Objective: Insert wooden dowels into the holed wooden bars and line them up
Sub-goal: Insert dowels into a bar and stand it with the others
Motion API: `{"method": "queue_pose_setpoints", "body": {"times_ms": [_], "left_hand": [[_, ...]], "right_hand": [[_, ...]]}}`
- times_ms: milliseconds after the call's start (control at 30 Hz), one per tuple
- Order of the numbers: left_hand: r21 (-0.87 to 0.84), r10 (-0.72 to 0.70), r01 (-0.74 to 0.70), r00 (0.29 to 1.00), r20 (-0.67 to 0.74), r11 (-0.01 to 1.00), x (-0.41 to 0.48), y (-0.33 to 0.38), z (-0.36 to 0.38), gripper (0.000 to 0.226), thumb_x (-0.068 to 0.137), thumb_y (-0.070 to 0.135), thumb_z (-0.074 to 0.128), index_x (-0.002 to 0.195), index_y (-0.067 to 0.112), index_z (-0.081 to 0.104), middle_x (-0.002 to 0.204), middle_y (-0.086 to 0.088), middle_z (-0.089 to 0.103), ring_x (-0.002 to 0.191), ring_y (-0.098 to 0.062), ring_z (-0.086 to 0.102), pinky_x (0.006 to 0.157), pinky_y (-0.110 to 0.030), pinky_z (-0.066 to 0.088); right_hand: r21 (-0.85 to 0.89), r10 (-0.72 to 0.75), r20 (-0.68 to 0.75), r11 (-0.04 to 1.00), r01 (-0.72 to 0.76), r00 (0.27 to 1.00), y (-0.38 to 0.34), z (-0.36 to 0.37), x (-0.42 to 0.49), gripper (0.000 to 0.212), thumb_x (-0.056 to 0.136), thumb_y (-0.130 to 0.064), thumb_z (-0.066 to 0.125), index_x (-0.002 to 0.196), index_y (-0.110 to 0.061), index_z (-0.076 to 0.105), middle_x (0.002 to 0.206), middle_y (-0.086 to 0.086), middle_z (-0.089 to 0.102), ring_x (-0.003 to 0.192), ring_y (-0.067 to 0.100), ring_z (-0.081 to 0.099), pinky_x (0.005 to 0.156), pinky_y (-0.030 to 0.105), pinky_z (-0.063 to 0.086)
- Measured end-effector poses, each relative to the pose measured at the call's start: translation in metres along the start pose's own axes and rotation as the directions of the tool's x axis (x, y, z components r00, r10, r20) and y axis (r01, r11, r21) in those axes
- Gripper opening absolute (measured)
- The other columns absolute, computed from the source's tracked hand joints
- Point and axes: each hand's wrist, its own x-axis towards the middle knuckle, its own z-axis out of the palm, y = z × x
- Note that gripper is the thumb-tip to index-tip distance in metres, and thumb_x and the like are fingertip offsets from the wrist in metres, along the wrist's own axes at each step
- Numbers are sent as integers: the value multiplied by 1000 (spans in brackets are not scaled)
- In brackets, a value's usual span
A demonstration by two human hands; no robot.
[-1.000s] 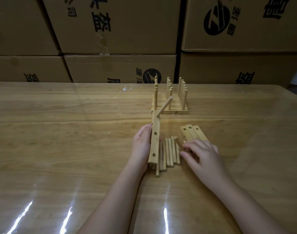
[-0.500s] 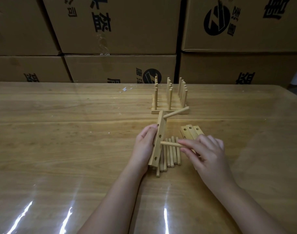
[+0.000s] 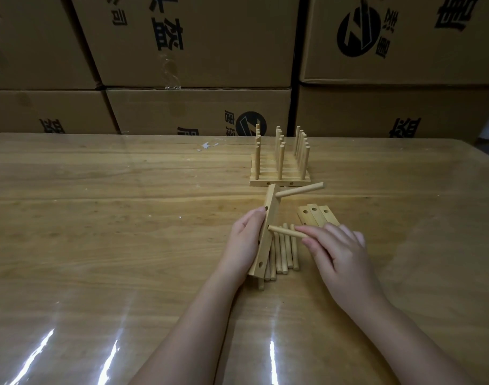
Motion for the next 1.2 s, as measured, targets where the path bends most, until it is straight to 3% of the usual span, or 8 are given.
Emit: {"method": "queue_pose_setpoints", "body": {"times_ms": [200,367,733,900,1067,1200], "left_hand": [[65,-12,15,999,-46,998,3,-4,1,33,100,29,38,90,21,69,85,5,70,81,-3,62,71,-12,46],[157,-4,8,1000,-26,988,3,-5,3,36,101,33,38,95,5,59,86,-2,58,82,-12,55,80,-32,41],[185,14,-9,999,-30,983,-2,-3,4,40,94,39,42,95,2,56,85,-5,54,82,-15,50,77,-35,39],[180,11,-7,1000,-24,984,-3,-2,5,34,97,36,44,89,5,57,82,-4,52,79,-13,49,76,-34,39],[211,24,-24,1000,2,977,-2,-3,4,34,100,33,42,98,5,59,97,-24,59,85,-20,53,81,-41,43],[203,16,-18,1000,9,979,-2,-4,4,34,100,34,42,98,6,59,94,-19,59,85,-19,53,83,-39,43]], "right_hand": [[-82,-27,-36,996,24,999,-4,-2,1,36,90,-35,40,103,-19,71,68,-8,48,67,16,48,67,34,34],[-164,-78,-78,984,65,994,-6,-3,0,33,89,-31,43,100,-20,72,66,-3,49,65,18,49,64,37,38],[-114,-9,-72,993,1,997,-12,1,-2,34,88,-32,42,99,-18,72,68,-7,52,65,16,49,65,33,34],[-42,48,-38,998,-49,998,-12,1,-2,22,85,-24,54,97,-18,72,72,-12,56,70,17,54,68,34,34],[24,88,-12,996,-87,996,-11,1,-3,22,85,-24,53,93,-18,72,82,-10,69,77,16,60,72,35,36],[52,88,-25,995,-86,996,-12,3,-2,22,86,-26,53,95,-20,72,85,-13,67,79,14,60,73,31,35]]}}
